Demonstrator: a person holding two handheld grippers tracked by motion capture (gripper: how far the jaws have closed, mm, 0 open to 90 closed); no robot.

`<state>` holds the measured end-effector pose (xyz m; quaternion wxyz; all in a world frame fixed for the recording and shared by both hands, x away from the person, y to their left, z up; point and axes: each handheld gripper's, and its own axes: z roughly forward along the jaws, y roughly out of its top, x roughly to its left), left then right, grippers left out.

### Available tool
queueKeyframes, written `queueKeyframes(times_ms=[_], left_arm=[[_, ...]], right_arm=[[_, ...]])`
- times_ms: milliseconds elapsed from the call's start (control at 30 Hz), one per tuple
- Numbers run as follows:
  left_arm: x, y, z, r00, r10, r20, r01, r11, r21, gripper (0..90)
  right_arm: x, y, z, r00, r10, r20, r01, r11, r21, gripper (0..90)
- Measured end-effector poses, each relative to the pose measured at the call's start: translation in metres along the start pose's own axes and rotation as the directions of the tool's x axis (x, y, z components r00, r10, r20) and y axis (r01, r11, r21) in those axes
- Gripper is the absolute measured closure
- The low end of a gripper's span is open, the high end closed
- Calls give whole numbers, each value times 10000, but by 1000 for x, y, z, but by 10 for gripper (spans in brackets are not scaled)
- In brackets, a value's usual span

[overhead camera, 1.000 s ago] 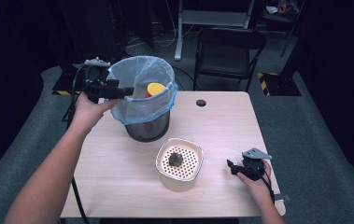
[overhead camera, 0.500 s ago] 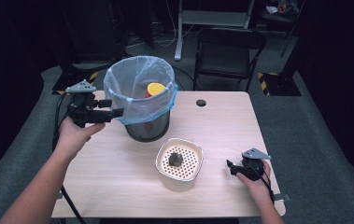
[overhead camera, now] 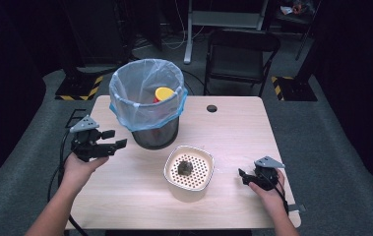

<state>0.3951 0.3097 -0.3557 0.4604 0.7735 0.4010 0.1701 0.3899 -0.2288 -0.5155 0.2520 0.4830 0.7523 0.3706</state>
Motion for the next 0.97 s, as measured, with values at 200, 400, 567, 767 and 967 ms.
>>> queueKeyframes(times_ms=[200,400,567,767,967], left_arm=[[6,-37,9,9988,-381,-319,378,9992,-117,349],[11,-71,19,9985,-431,-351,424,9989,-201,314],[16,-96,28,9974,-695,-216,694,9976,-27,297],[27,-121,36,9906,-1250,-559,1263,9918,194,272],[43,-140,46,9738,-2026,-1029,2088,9765,532,206]], right_arm=[[-1,0,0,10000,-30,-16,30,10000,-24,249],[-1,-1,1,9999,-114,5,114,9999,33,249],[-1,-1,0,9999,-154,28,154,9999,29,249],[-1,-2,2,9997,-202,103,201,9998,94,249],[-4,-3,4,9987,-425,278,420,9990,168,246]])
